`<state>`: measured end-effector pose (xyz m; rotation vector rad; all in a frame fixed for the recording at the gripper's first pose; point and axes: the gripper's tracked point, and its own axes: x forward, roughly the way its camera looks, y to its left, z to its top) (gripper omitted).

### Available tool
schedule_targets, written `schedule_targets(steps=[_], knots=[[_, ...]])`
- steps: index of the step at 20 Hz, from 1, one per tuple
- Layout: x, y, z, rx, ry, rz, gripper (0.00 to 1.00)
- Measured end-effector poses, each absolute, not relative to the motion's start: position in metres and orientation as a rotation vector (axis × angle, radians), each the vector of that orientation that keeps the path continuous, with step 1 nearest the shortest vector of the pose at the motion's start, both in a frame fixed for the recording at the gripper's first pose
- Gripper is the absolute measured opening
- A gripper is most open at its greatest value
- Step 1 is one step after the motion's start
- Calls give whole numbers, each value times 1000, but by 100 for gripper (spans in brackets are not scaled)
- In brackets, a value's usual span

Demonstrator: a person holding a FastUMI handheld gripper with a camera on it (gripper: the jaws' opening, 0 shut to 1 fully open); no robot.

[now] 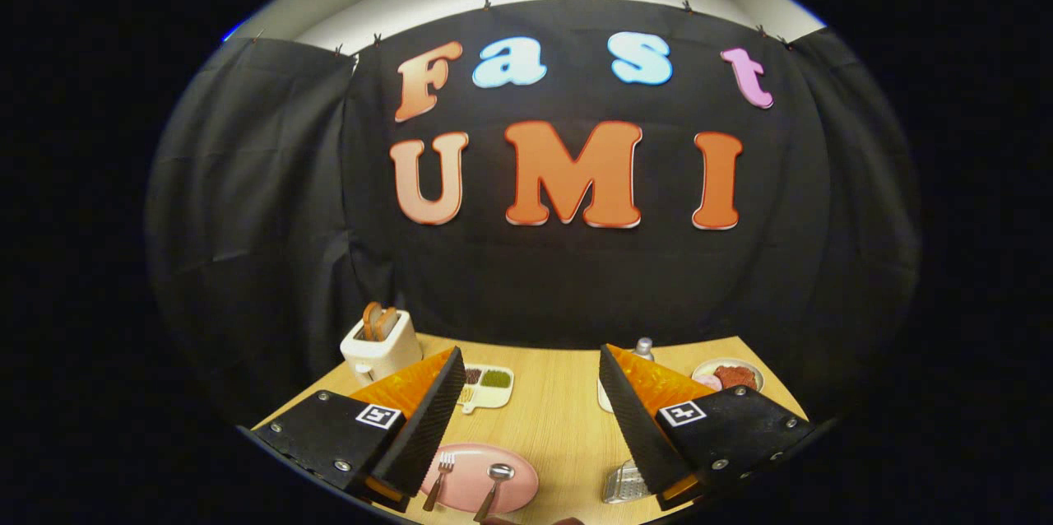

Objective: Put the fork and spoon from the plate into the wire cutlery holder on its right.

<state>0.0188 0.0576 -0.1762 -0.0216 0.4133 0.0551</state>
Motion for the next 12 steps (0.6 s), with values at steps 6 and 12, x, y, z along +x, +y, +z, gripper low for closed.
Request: schedule_targets(steps=[6,12], knots=[[-14,97,-307,18,780,126,99],[-60,108,-401,28,1098,111,96]])
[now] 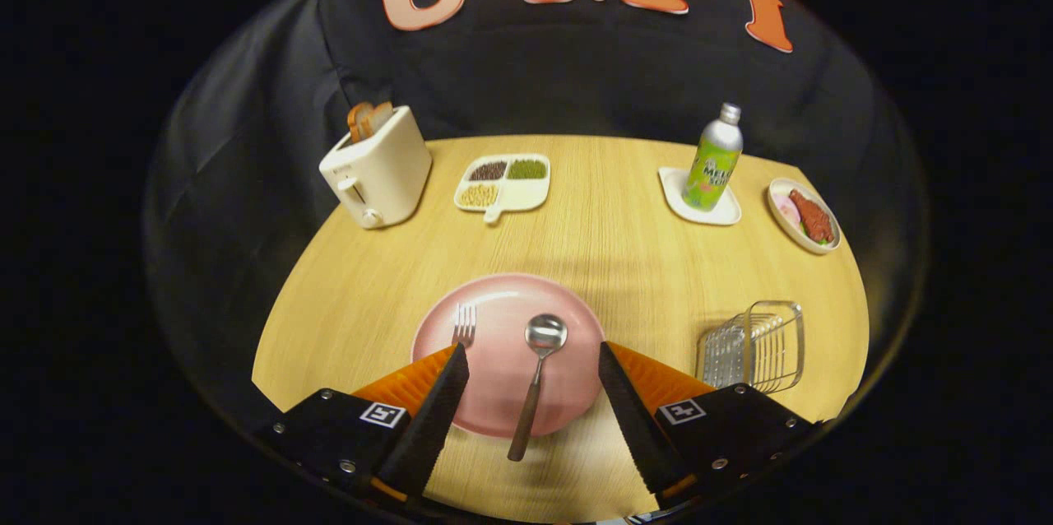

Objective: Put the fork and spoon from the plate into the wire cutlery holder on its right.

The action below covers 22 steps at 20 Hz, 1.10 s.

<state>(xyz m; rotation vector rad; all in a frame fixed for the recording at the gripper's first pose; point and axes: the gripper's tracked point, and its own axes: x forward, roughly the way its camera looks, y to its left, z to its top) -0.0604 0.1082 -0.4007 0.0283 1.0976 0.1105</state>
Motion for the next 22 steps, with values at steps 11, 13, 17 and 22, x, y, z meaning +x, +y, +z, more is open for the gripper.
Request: schedule_targets(steps=[11,13,17,22], knots=[[-90,110,-469,-42,1350,8,66],[-94,110,-476,-45,1391,-9,56],[-101,106,-487,-56,1467,-32,41],[-94,108,-484,5,1447,-56,9]])
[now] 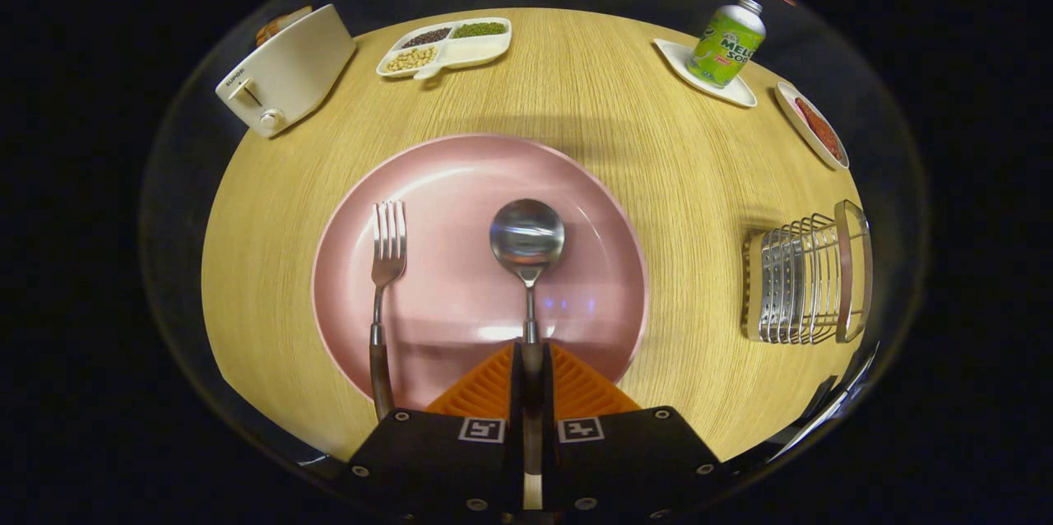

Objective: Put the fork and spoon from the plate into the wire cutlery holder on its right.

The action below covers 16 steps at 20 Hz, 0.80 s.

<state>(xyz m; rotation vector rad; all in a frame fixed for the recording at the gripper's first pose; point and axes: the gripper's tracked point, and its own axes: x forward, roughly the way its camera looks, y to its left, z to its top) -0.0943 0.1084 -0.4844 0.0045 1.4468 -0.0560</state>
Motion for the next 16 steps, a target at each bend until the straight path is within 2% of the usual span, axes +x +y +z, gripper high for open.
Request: schedule_targets(steps=[9,16], knots=[[-74,86,-422,38,1229,15,6],[-68,19,-354,57,1112,-45,6]])
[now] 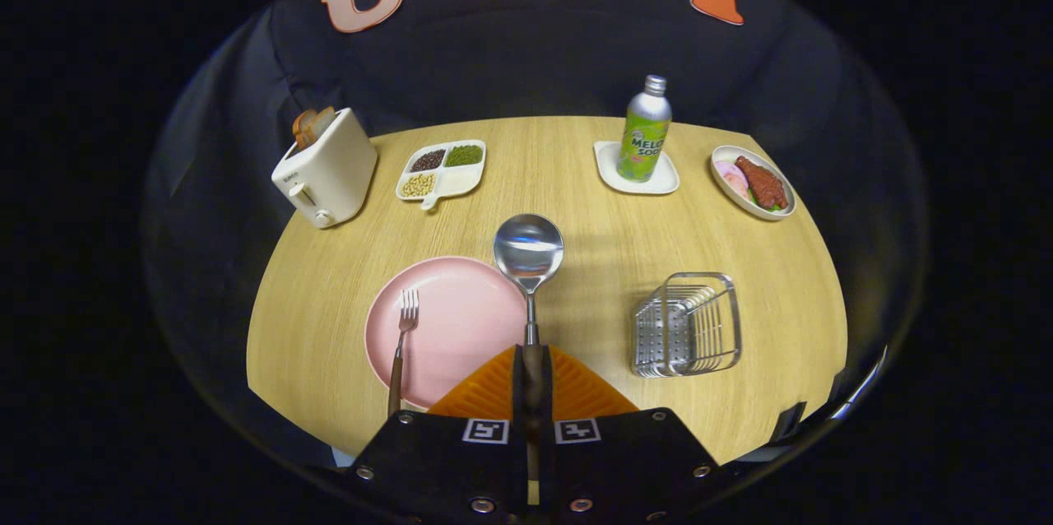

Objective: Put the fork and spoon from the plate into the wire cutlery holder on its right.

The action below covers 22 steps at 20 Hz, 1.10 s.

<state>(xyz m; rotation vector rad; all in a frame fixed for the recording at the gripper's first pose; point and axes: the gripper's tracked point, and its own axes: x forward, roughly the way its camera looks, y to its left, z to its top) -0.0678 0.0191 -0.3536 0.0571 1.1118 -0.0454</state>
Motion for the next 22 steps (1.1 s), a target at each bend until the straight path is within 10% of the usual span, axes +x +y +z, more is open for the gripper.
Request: schedule_targets(steps=[22], knots=[[-123,-117,-377,-111,1636,-31,6]])
